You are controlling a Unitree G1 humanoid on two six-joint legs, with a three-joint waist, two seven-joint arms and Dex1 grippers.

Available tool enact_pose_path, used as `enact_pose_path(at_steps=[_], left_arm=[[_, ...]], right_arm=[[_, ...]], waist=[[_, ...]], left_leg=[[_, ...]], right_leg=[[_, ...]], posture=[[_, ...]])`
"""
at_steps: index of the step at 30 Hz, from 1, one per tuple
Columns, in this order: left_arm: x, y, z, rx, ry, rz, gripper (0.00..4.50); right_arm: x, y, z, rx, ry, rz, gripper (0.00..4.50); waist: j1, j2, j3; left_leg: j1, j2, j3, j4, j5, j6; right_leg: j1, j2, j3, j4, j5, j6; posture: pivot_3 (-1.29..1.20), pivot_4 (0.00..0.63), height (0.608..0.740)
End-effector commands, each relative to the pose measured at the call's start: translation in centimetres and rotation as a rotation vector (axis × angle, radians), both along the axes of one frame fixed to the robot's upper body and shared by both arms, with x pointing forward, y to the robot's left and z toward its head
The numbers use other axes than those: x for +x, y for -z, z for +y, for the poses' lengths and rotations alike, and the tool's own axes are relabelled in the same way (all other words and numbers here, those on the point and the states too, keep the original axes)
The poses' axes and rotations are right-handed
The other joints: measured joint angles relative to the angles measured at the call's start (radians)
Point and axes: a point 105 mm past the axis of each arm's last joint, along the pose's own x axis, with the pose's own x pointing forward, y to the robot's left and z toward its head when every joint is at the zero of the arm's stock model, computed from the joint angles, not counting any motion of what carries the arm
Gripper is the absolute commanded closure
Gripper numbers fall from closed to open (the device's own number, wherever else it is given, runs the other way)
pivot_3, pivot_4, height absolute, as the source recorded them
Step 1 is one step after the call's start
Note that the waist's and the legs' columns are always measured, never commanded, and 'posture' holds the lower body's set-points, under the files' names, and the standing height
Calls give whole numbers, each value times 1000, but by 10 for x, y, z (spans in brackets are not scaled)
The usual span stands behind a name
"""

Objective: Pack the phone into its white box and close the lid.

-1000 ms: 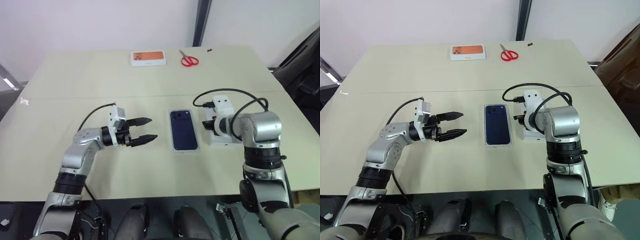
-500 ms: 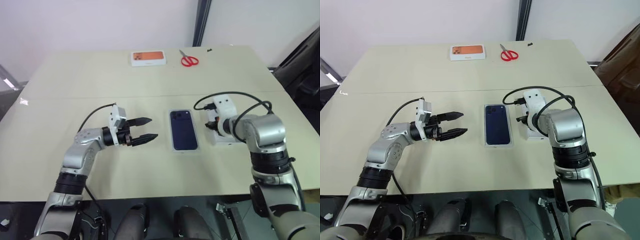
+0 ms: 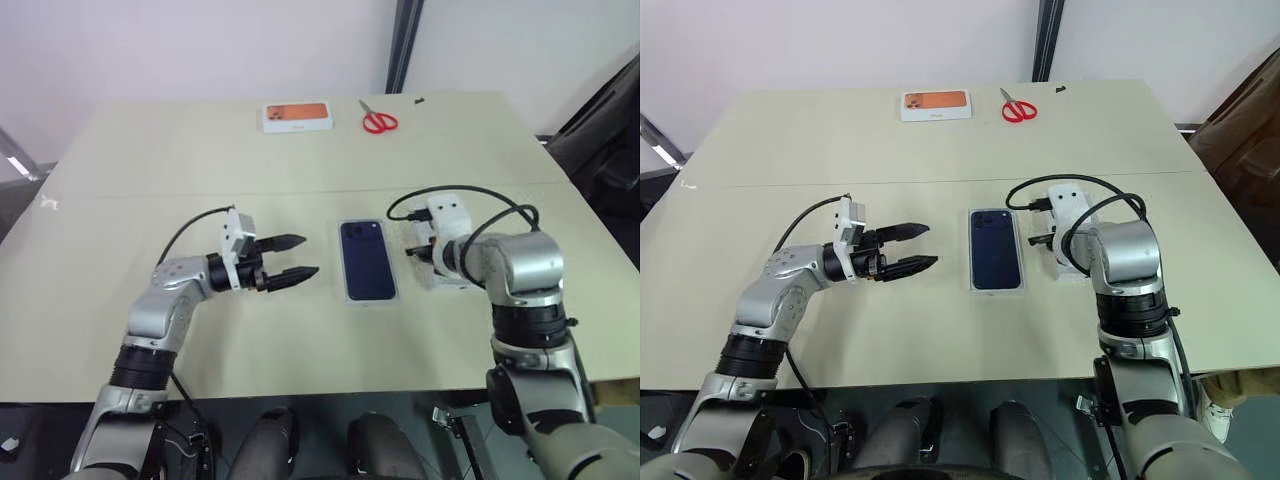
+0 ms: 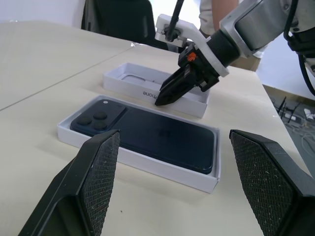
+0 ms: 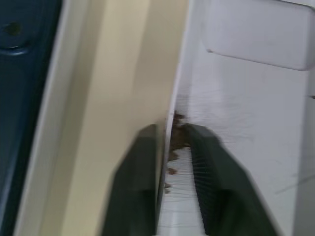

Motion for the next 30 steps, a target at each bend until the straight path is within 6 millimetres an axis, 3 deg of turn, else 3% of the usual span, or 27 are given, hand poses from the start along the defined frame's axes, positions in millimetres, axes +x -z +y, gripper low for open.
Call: enact_pose_path(at_steps=[1, 12, 16, 18, 22, 30], left_arm=[[-3, -6, -1, -12, 7, -20, 761], [1, -8, 1, -17, -13, -15, 761], [4, -10, 4, -31, -32, -11, 761], [4, -10, 5, -32, -38, -11, 761], [5, -11, 6, -42, -48, -7, 761], [8, -16, 8, -43, -64, -18, 761]], right_arm=[[3, -5, -5, 5, 38, -18, 4434], [11, -25, 12, 133, -5, -101, 4434], [19, -49, 37, 371, -113, -228, 4434], [19, -65, 50, 573, -151, -276, 4434], [9, -90, 71, 895, -264, -329, 4434], [-31, -71, 105, 1192, -440, -188, 4434]], waist=[[0, 0, 0], [-1, 0, 0], [-3, 0, 0], [-4, 0, 0], [-1, 0, 0], [-2, 1, 0]], left_leg=[[0, 0, 0, 0, 0, 0], [0, 0, 0, 0, 0, 0], [0, 0, 0, -1, 0, 0], [0, 0, 0, -1, 0, 0], [0, 0, 0, -1, 0, 0], [0, 0, 0, -2, 0, 0]], right_leg=[[0, 0, 0, 0, 0, 0], [0, 0, 0, 0, 0, 0], [-1, 0, 0, 0, 0, 0], [-1, 0, 0, 0, 0, 0], [-1, 0, 0, 1, 0, 0], [-1, 0, 0, 1, 0, 0]], posture=[[0, 150, 740], [0, 150, 740], [0, 150, 740], [0, 150, 740], [0, 150, 740], [0, 150, 740]])
